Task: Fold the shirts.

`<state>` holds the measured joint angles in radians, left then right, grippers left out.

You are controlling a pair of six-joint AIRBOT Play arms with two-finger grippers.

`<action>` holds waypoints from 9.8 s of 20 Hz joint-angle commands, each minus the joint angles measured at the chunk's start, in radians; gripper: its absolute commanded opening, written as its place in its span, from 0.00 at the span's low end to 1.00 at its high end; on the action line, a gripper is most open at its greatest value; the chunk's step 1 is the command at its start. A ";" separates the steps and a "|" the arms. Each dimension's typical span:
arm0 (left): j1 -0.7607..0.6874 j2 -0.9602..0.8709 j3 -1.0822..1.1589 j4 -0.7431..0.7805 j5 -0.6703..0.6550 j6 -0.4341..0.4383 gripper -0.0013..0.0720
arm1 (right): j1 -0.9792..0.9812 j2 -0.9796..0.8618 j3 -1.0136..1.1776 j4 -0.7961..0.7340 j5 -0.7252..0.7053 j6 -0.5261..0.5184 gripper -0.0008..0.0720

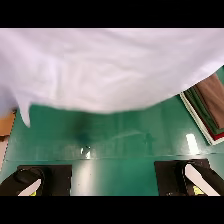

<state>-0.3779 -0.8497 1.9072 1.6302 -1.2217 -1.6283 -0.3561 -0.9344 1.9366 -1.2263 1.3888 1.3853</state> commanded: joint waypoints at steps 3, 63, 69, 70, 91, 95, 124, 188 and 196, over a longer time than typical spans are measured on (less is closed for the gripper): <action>0.000 -0.127 -0.264 -0.049 -0.171 0.042 0.06 | 0.080 -0.214 0.010 -0.001 0.142 0.025 0.03; 0.486 -0.363 -0.822 -0.465 0.204 0.223 0.06 | 0.043 -0.181 -1.348 0.112 -0.032 -0.008 0.79; 0.486 -0.362 -0.822 -0.465 0.181 0.223 0.06 | 0.260 -0.182 -1.439 0.266 -0.200 -0.021 0.58; 0.486 -0.362 -0.822 -0.465 0.181 0.223 0.06 | 0.296 -0.181 -1.429 0.266 -0.224 -0.021 0.51; 0.486 0.188 0.072 -0.460 0.206 0.137 0.05 | -0.075 0.198 -0.097 0.127 -0.156 -0.026 0.04; 0.486 0.179 0.143 -0.460 0.206 0.117 0.05 | -0.110 0.116 0.068 0.136 -0.039 -0.025 0.03; 0.375 -0.731 -0.470 -0.463 0.022 0.249 0.06 | 0.238 -0.614 -0.356 -0.165 -0.080 0.004 0.03; 0.361 0.033 -1.422 -0.668 0.096 0.240 0.05 | -0.037 -0.052 -1.416 0.048 -0.132 -0.097 0.32; 0.361 0.095 -1.268 -0.507 -0.089 0.204 0.05 | 0.086 0.080 -1.207 -0.147 0.112 -0.096 0.04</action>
<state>-0.0174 -0.7944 0.6052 1.0756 -1.2457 -1.4006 -0.3000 -0.9241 0.6781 -1.2968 1.4044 1.2884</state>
